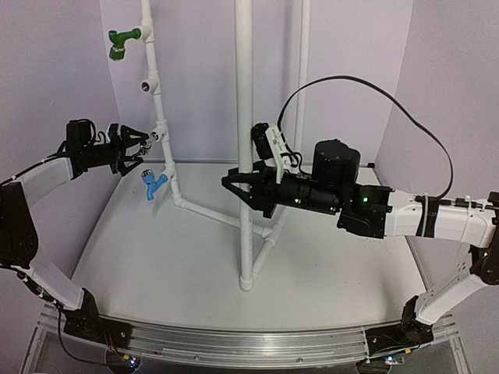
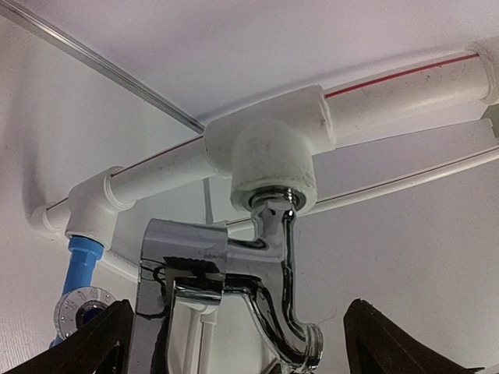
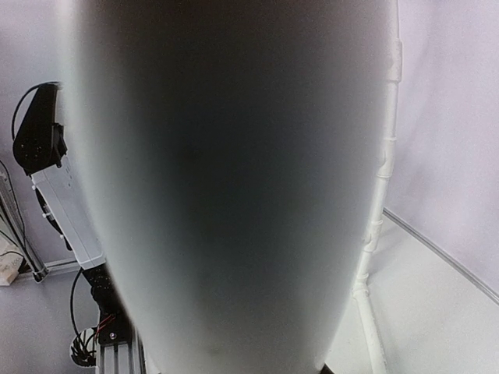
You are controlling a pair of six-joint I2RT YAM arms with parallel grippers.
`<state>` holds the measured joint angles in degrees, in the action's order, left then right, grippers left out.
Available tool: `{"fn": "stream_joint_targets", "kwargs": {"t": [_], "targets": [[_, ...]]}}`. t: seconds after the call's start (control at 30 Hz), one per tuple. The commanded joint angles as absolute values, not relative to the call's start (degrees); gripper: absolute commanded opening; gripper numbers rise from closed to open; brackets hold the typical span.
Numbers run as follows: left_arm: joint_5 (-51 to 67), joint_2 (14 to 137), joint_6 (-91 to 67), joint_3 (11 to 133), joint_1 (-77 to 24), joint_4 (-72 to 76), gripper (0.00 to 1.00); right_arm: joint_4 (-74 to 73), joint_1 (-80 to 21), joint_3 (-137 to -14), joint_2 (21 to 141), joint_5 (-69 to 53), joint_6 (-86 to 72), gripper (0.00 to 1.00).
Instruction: Install the water faucets
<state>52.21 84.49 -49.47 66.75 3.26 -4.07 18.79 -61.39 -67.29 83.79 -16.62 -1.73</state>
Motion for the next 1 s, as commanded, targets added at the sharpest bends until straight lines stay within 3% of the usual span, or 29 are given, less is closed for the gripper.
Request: {"fn": "stream_joint_targets", "kwargs": {"t": [0.0,0.2,0.43,0.73,0.97], "targets": [[49.32,83.88,-47.26,70.92,2.65,-4.94,0.92,19.51,-62.80,-69.67,84.62,-22.13,-10.76,0.00],[48.03,85.75,-45.18,74.63,1.29,-8.42,0.91,20.12,-62.93,-69.03,84.42,-21.89,-11.24,0.00],[42.96,86.20,-40.38,77.39,0.05,-13.49,0.81,20.34,-63.12,-69.69,84.71,-22.05,-10.90,0.00],[29.67,84.24,-27.59,81.03,-4.37,-23.23,0.50,20.21,-63.20,-69.35,84.58,-21.56,-10.90,0.00],[15.52,80.93,-12.54,83.45,-8.94,-27.16,0.45,19.71,-63.25,-69.86,84.55,-21.12,-9.93,0.00]]}}
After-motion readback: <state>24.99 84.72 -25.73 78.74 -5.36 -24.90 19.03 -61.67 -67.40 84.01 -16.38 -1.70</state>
